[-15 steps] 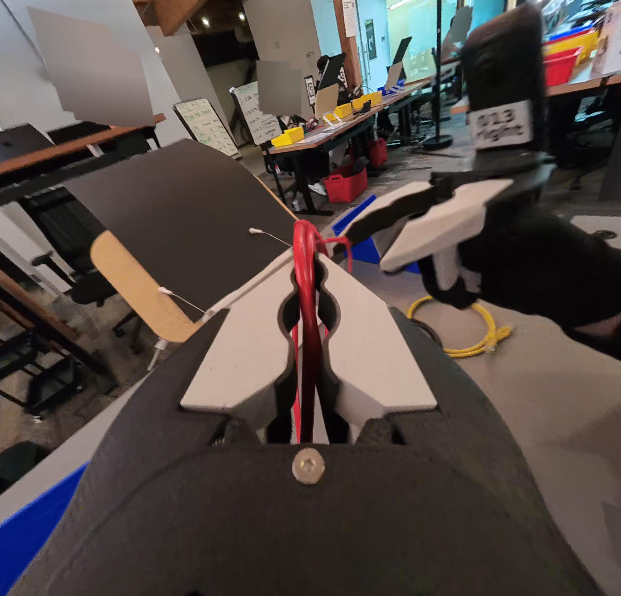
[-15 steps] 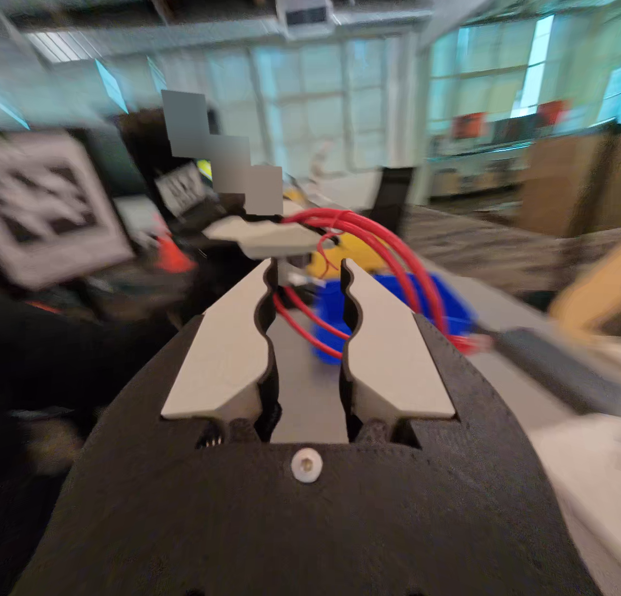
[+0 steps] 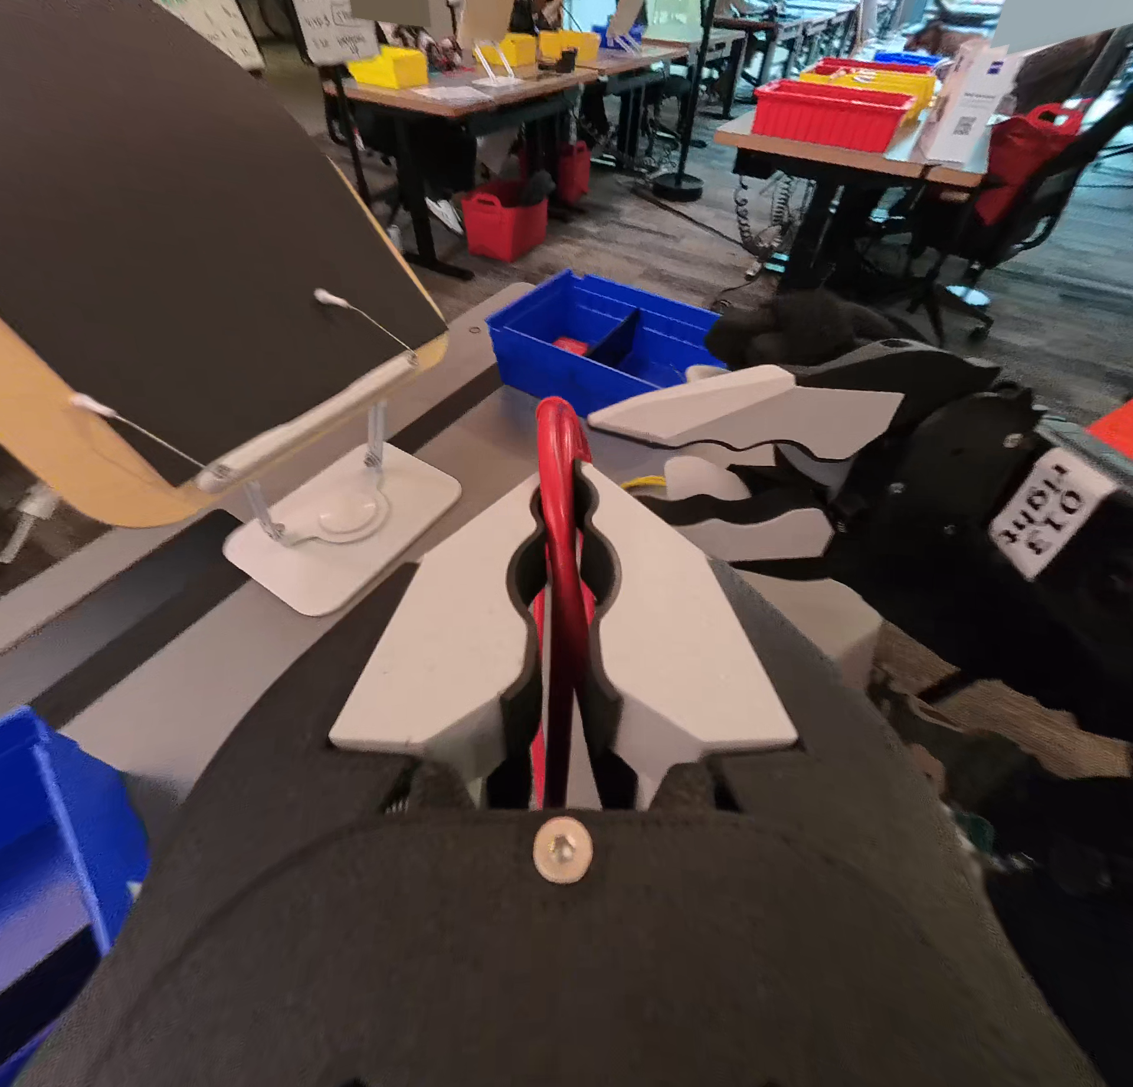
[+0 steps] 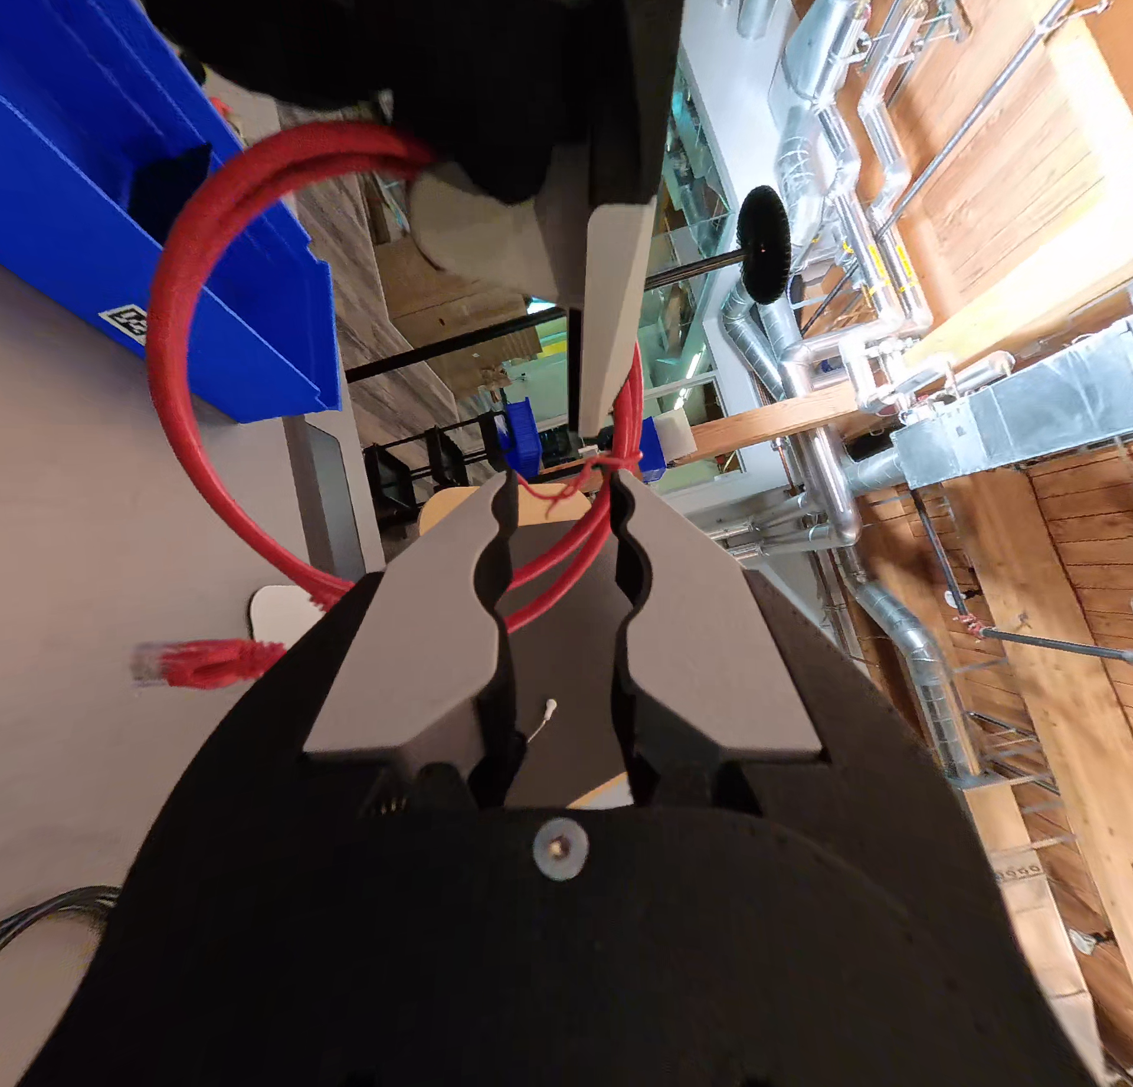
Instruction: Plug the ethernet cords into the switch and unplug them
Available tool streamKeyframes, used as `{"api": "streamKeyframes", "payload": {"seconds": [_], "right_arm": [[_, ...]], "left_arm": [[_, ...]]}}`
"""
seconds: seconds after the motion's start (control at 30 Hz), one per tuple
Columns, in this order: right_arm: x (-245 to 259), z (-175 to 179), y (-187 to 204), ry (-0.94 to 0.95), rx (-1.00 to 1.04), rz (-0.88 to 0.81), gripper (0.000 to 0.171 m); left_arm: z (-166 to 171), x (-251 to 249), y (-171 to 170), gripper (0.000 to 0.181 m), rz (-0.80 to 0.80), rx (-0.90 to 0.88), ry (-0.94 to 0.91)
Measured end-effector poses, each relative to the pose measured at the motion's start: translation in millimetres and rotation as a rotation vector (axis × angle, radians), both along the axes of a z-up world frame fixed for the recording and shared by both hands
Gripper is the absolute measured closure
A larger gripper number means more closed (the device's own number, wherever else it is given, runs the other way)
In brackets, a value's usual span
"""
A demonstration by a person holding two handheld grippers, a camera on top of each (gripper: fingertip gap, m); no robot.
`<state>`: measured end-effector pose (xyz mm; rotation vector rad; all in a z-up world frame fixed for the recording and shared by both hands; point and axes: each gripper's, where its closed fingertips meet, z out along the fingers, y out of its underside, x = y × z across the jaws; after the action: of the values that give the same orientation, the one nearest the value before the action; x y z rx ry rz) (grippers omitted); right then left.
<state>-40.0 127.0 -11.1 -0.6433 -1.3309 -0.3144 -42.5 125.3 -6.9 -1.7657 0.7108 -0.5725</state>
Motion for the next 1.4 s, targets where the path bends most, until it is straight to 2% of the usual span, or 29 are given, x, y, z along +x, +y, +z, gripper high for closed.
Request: {"api": "streamKeyframes", "payload": {"seconds": [0.2,0.37,0.63,0.9,1.2,1.4], "right_arm": [[-4.5,-2.8,-1.6,-0.008,0.024,-0.003,0.143],[-5.5,1.9,-7.7,0.008,0.045,0.006,0.149],[-9.0,4.1,-14.2,0.012,0.072,0.016,0.137],[-9.7,2.3,-19.5,-0.013,0.075,0.041,0.143],[-5.5,-12.9,-21.5,-0.117,-0.024,0.117,0.151],[2.2,-16.9,-21.7,-0.141,-0.091,0.161,0.157]], "left_arm": [[-6.5,-1.0,-8.5,0.181,-0.049,-0.111,-0.038],[-5.8,-0.3,-13.3,0.18,-0.09,-0.155,-0.085],[-12.9,6.4,-18.7,0.181,-0.111,-0.187,-0.041],[-15.8,6.5,-19.9,0.18,-0.143,-0.236,-0.082],[-26.6,7.8,-24.6,0.18,-0.202,-0.303,-0.071],[-27.9,12.2,-26.7,0.18,-0.26,-0.346,-0.131]]}}
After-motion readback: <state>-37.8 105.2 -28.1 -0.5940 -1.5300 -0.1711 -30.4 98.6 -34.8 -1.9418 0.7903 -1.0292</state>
